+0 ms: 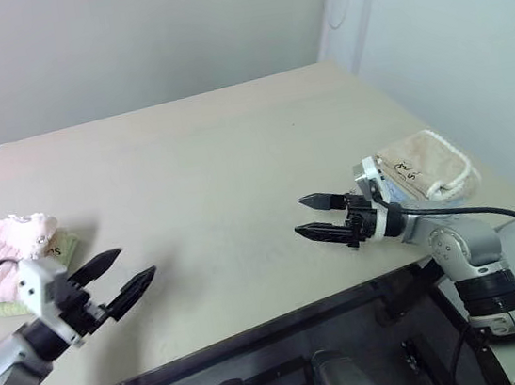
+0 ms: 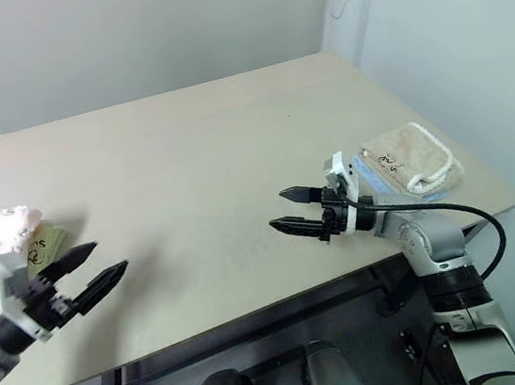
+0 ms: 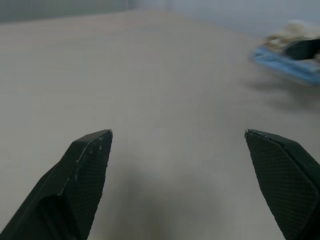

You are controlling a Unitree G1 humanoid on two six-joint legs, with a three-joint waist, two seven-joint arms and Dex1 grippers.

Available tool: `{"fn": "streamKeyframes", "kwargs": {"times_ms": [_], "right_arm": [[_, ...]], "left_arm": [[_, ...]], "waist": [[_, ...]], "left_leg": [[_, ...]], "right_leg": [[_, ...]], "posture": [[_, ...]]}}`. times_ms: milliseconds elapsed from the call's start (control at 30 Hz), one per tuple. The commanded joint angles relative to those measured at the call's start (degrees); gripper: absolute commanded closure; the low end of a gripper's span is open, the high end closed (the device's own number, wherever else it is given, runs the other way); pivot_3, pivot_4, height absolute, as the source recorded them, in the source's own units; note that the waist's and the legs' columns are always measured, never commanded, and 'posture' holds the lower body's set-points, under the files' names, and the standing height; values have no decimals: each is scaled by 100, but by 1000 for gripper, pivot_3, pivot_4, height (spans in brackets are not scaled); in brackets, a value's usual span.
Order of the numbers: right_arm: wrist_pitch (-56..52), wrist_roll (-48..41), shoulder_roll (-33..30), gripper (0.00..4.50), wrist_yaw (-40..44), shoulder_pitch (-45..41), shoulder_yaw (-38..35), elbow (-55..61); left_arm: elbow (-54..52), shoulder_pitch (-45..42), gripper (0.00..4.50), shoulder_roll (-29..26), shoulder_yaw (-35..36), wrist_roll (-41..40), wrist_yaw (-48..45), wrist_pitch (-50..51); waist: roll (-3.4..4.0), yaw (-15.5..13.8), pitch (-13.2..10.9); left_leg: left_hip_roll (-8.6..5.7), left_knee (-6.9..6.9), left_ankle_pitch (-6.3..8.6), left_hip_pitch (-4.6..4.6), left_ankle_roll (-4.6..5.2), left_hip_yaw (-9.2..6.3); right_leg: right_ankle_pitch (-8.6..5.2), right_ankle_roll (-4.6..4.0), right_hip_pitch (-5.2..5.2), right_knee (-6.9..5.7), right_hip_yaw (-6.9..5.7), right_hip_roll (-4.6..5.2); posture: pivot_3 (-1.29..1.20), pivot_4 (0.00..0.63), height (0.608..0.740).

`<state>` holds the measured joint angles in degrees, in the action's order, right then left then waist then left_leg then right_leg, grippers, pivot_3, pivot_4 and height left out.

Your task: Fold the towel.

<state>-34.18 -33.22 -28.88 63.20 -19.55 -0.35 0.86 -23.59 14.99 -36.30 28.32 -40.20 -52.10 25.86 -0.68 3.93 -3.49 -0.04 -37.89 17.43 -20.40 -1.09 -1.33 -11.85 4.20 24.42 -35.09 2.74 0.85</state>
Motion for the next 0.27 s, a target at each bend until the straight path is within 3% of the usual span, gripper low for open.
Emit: {"fn": "streamKeyframes", "kwargs": {"times_ms": [33, 267], "right_arm": [[-32, -165, -138, 0, 16, -26, -170, 241], [146, 58, -100, 0, -50, -32, 20, 106]], "left_arm": [[322, -405, 21, -181, -456, 89, -460, -208], [815, -973, 21, -298, -1272, 519, -968, -549]], "waist": [[3, 4, -1], [2, 0, -1]], "left_leg": [[1, 0, 0, 2, 1, 1], [5, -10, -1, 9, 3, 9]], "right_leg": [[-1, -2, 0, -3, 2, -3], [0, -1, -2, -17, 11, -13]], "posture": [[0, 0, 740], [0, 0, 740]]}}
